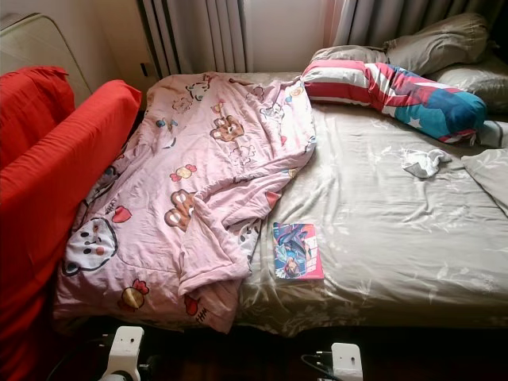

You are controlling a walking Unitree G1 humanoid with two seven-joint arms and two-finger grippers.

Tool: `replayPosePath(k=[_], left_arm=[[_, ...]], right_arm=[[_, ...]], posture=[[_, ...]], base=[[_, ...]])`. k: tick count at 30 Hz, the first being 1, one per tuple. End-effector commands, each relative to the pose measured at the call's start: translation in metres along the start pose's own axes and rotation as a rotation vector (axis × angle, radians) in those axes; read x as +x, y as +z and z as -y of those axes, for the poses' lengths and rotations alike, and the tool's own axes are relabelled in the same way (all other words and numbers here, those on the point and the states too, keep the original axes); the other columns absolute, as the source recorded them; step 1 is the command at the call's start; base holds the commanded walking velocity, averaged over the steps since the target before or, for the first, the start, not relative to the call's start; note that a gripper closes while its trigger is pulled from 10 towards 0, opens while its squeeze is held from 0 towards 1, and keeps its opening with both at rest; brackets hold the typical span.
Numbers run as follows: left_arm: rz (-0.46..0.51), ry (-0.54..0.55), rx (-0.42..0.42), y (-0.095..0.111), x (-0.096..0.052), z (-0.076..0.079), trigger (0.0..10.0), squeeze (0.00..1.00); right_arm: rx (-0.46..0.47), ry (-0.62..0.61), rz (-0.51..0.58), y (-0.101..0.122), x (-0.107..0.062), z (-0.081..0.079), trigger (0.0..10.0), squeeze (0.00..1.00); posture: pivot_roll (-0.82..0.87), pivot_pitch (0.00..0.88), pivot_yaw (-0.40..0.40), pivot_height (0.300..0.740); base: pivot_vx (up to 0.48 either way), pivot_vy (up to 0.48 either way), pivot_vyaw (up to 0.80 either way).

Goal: Clean up the room

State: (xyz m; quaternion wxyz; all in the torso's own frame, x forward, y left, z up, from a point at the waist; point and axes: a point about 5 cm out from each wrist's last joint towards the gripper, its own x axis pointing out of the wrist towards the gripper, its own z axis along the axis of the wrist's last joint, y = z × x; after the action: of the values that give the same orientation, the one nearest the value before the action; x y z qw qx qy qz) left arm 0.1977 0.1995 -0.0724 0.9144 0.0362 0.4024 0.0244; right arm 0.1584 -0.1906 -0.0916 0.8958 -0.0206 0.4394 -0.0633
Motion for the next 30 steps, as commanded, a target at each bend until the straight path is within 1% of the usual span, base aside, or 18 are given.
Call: replayPosePath(k=[1,5,8,10,19,26,30], left_arm=[[-0.003,-0.006,-0.016,-0.0026,-0.0008,0.0002,10.0,0.00],[0.003,-0.014,-0.015,-0.0014,-0.0005,0.0015,10.0,0.00],[0.005,-0.014,-0.015,-0.0011,-0.0005,0.0015,10.0,0.00],[0.006,-0.013,-0.015,-0.0009,-0.0005,0.0012,10.0,0.00],[0.017,-0.021,-0.018,0.0038,0.0008,0.0025,10.0,0.00],[0.025,-0.020,-0.020,0.0066,0.0015,0.0022,10.0,0.00],[0.023,-0.019,-0.018,0.0069,0.0016,0.0019,10.0,0.00]], right_arm=[[-0.008,0.013,-0.025,-0.0060,-0.0014,-0.0030,10.0,0.00],[-0.016,0.016,-0.023,-0.0056,-0.0013,-0.0034,10.0,0.00],[-0.026,0.025,-0.029,-0.0066,-0.0014,-0.0046,10.0,0.00],[-0.009,0.027,-0.030,-0.0068,-0.0015,-0.0051,10.0,0.00],[-0.010,0.041,-0.033,-0.0060,-0.0012,-0.0078,10.0,0.00],[-0.004,0.039,-0.032,-0.0048,-0.0007,-0.0070,10.0,0.00],[-0.020,0.049,-0.021,-0.0028,-0.0004,-0.0073,10.0,0.00]], posture=[[-0.08,0.019,0.054,0.740],[-0.08,0.020,0.054,0.740],[-0.08,0.020,0.056,0.740],[-0.08,0.028,0.057,0.740],[-0.07,0.081,0.058,0.740],[-0.07,0.093,0.060,0.740],[-0.07,0.097,0.059,0.740]], base=[[0.000,0.000,0.00],[0.000,0.000,0.00],[0.000,0.000,0.80],[0.000,0.000,0.00],[0.000,0.000,0.00],[0.000,0.000,0.00],[0.000,0.000,0.00]])
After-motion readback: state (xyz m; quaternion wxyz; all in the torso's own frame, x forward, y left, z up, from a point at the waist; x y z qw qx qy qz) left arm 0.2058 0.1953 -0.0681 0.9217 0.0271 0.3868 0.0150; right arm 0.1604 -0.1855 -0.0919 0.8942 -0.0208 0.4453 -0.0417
